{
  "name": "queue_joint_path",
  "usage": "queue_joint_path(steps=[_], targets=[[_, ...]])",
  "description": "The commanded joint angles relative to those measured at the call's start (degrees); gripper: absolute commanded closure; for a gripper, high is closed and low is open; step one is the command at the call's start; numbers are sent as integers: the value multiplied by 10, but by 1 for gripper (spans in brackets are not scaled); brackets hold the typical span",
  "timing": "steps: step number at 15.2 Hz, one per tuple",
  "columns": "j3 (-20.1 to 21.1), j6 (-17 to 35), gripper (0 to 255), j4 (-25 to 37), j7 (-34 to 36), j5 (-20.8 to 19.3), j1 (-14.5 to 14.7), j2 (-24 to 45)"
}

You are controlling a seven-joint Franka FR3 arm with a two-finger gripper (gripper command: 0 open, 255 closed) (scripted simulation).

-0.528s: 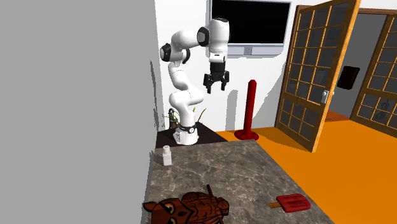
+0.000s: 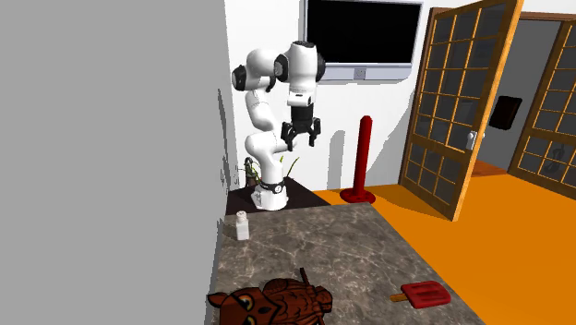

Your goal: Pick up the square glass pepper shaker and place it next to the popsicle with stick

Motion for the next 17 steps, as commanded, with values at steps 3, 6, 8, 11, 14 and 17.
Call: queue_joint_path(steps=[3, 6, 8, 11, 14, 17], targets=[[-39, 66, 0, -40, -35, -35, -22, 9], [-70, 117, 0, -62, -61, -60, -39, 25], [-91, 153, 0, -73, -77, -75, -50, 40], [-125, 208, 0, -84, -103, -96, -65, 71], [-159, 265, 0, -88, -129, -112, -77, 109], [-195, 322, 0, -84, -157, -120, -85, 155]])
